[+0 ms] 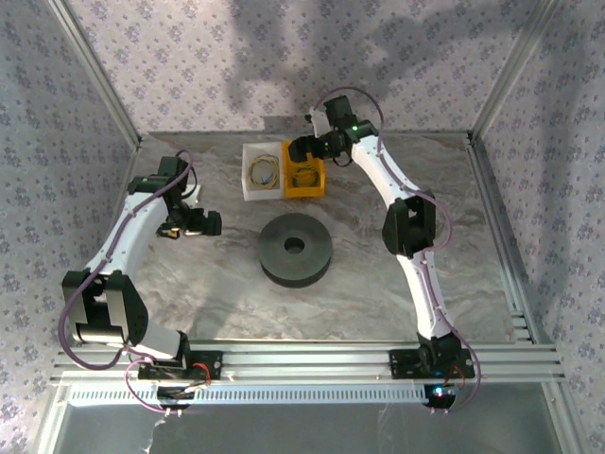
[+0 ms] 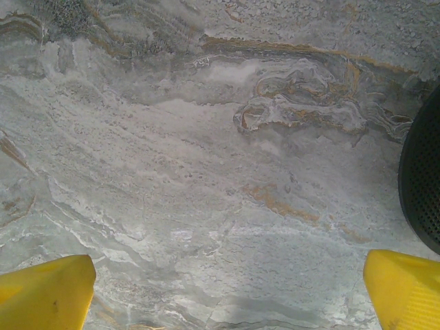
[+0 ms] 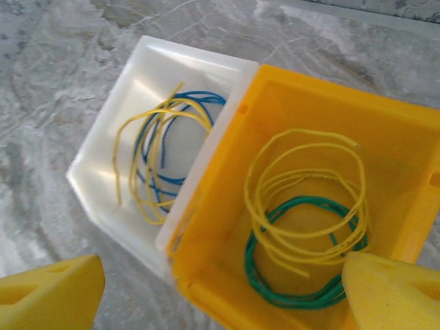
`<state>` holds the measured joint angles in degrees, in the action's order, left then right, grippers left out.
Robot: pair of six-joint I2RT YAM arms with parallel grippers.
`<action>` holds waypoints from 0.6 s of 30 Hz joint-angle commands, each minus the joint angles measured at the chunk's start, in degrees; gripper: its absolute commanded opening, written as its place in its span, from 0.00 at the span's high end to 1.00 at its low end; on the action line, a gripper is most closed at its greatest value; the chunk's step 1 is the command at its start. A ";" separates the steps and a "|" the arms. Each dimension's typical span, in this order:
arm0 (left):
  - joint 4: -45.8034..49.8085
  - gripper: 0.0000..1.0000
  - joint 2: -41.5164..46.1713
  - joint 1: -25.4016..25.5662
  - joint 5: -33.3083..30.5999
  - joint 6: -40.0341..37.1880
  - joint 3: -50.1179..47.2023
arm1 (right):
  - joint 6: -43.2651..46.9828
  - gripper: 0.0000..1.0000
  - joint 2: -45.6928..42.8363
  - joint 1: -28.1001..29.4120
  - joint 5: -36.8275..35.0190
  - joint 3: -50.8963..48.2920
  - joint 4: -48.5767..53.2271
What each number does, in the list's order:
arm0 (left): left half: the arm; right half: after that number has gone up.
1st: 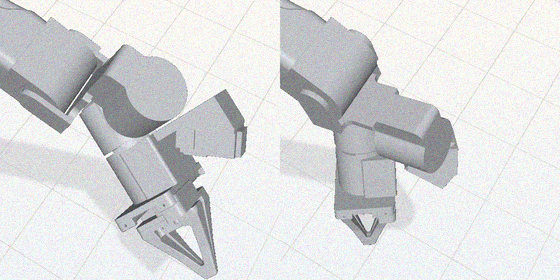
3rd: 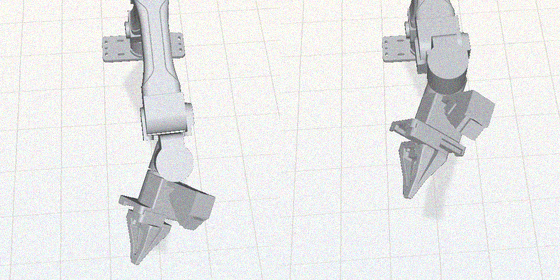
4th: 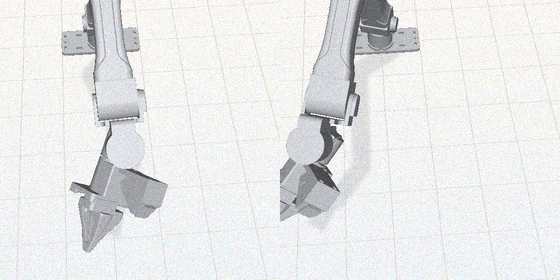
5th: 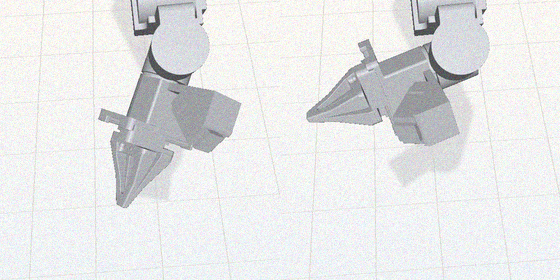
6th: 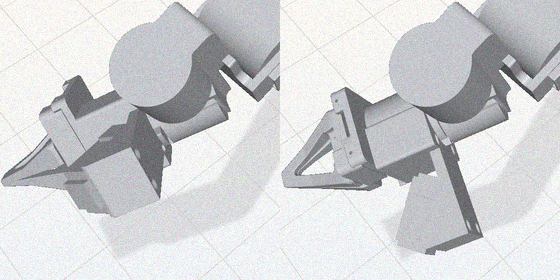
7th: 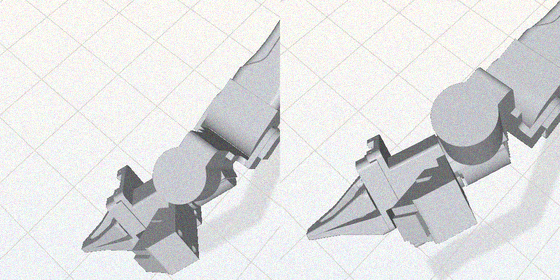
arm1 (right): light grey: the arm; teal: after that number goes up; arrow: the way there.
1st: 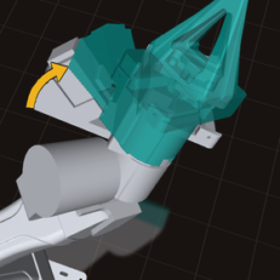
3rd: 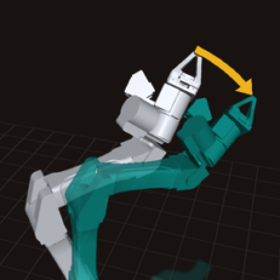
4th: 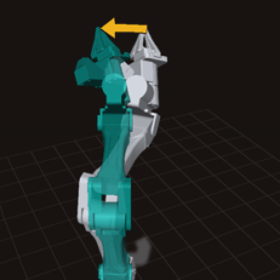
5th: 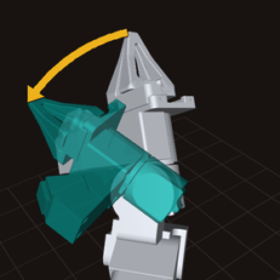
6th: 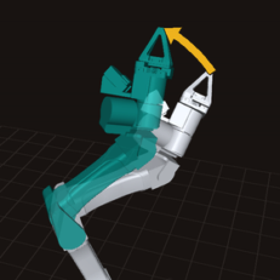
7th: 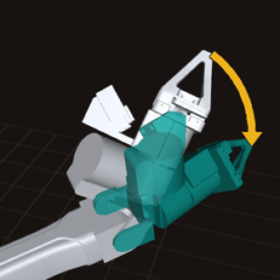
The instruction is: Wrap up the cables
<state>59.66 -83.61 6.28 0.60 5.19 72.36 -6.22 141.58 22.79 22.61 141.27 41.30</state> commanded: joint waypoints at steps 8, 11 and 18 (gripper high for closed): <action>0.77 0.00 1.95 0.06 0.01 -0.29 0.77 | -3.50 0.15 4.49 0.58 -2.37 2.57 -9.43; 0.68 0.00 1.92 0.04 0.09 -0.29 0.60 | -4.33 0.17 5.48 0.83 -3.15 3.06 -10.71; 0.50 0.00 1.78 0.04 0.10 -0.44 0.40 | -4.37 0.19 8.21 1.91 -9.22 5.52 -11.15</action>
<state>59.66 -83.29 6.28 0.60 5.17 72.36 -9.89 147.46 23.90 17.08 144.33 31.07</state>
